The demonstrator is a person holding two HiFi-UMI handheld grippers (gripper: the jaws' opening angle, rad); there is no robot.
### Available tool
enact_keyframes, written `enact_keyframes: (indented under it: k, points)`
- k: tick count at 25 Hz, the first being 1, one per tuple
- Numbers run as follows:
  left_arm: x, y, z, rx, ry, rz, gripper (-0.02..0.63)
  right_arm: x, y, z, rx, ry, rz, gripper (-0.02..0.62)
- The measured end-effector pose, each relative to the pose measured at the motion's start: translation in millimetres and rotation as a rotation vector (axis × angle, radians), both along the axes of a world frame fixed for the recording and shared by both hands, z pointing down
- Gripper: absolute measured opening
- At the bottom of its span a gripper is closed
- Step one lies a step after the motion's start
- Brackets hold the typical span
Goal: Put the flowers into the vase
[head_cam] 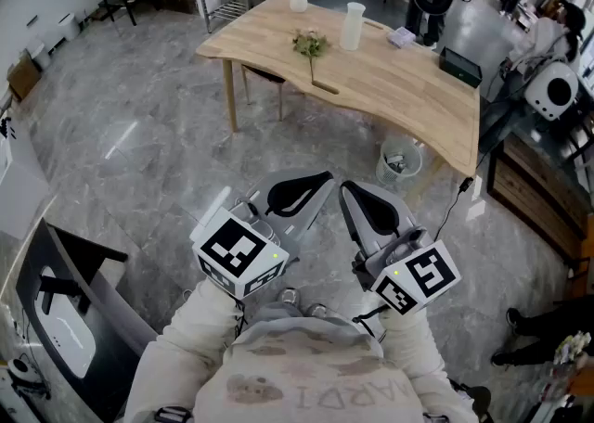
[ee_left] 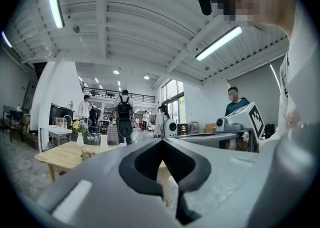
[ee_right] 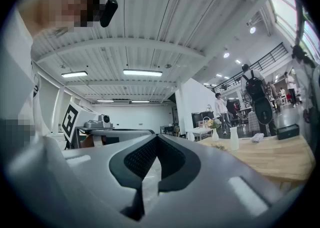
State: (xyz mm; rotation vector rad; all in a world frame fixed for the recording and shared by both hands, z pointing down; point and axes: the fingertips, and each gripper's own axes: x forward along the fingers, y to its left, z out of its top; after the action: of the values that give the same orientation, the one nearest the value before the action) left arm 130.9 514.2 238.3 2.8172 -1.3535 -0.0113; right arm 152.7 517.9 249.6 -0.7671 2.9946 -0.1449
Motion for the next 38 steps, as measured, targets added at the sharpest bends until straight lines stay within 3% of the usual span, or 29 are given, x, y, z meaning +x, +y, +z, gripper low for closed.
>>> enact_keyframes:
  k: [13,24,31,38]
  points:
    - [-14,-14,3,-0.001,-0.006,0.005,0.0,-15,-14,1,-0.007,-0.008,0.001,0.025]
    - [-47,-45,18,-0.006,0.02,0.049,0.0,-34,-43,8,0.017,-0.016,0.079,0.026]
    - [-53,-107,31,-0.009,0.034,0.062,0.0,-32,-108,22,-0.011,-0.03,0.113,0.028]
    - [-53,-214,29,0.003,0.03,0.04,0.0,-37,-220,24,-0.017,-0.036,0.069,0.04]
